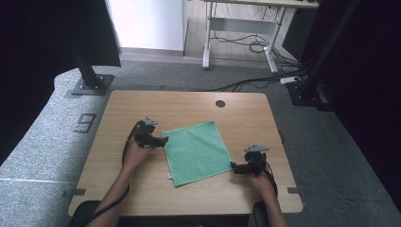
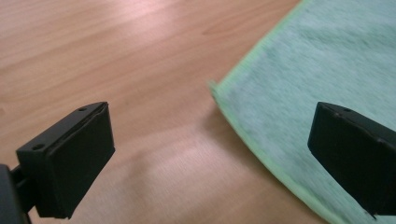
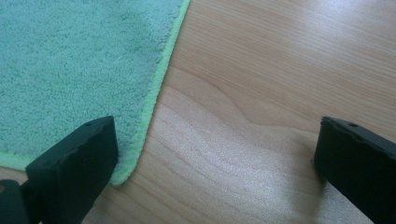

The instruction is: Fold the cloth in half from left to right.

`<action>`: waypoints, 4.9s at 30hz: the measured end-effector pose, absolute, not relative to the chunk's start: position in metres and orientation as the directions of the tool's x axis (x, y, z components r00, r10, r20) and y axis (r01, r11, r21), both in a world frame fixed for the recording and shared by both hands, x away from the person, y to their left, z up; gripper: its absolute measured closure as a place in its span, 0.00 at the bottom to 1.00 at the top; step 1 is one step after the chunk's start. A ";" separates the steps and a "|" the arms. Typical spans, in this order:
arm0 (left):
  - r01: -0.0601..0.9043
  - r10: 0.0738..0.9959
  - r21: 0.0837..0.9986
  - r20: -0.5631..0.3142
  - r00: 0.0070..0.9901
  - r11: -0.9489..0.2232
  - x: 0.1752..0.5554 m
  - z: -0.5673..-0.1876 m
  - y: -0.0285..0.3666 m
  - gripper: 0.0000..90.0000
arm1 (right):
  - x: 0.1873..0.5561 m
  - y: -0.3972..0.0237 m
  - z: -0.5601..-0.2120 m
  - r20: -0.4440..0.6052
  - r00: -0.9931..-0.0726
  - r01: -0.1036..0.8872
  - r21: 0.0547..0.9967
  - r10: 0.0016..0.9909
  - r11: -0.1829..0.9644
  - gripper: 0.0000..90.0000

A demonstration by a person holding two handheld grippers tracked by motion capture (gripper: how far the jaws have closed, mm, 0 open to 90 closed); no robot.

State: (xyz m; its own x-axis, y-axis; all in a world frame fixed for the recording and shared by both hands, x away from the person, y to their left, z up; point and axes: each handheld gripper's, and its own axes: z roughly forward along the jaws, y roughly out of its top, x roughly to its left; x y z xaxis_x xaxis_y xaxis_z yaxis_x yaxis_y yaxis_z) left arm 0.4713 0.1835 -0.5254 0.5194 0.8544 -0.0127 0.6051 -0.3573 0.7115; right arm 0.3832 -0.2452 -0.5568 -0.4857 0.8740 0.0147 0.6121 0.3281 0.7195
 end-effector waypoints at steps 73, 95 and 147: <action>0.673 0.900 0.668 -0.012 0.436 -0.317 0.482 -0.548 0.208 0.02 | 0.351 -0.091 -0.521 0.114 -0.865 0.407 0.729 0.489 0.551 0.17; 0.675 0.899 0.666 -0.013 0.437 -0.318 0.482 -0.548 0.208 0.02 | 0.321 -0.035 -0.531 0.104 -0.938 0.313 0.665 0.331 0.678 0.53; 0.556 0.814 0.763 -0.069 0.577 -0.329 0.481 -0.502 0.177 0.98 | 0.325 -0.066 -0.500 0.014 -0.889 0.318 0.739 0.459 0.594 0.96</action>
State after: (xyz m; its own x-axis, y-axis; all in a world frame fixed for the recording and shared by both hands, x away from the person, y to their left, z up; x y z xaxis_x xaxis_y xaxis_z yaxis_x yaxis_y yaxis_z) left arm 0.4808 0.1773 -0.5024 0.5768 0.8139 -0.0692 0.5559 -0.3290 0.7634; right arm 0.3247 -0.0656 -0.5003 -0.8886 0.4585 0.0137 0.3177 0.5937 0.7393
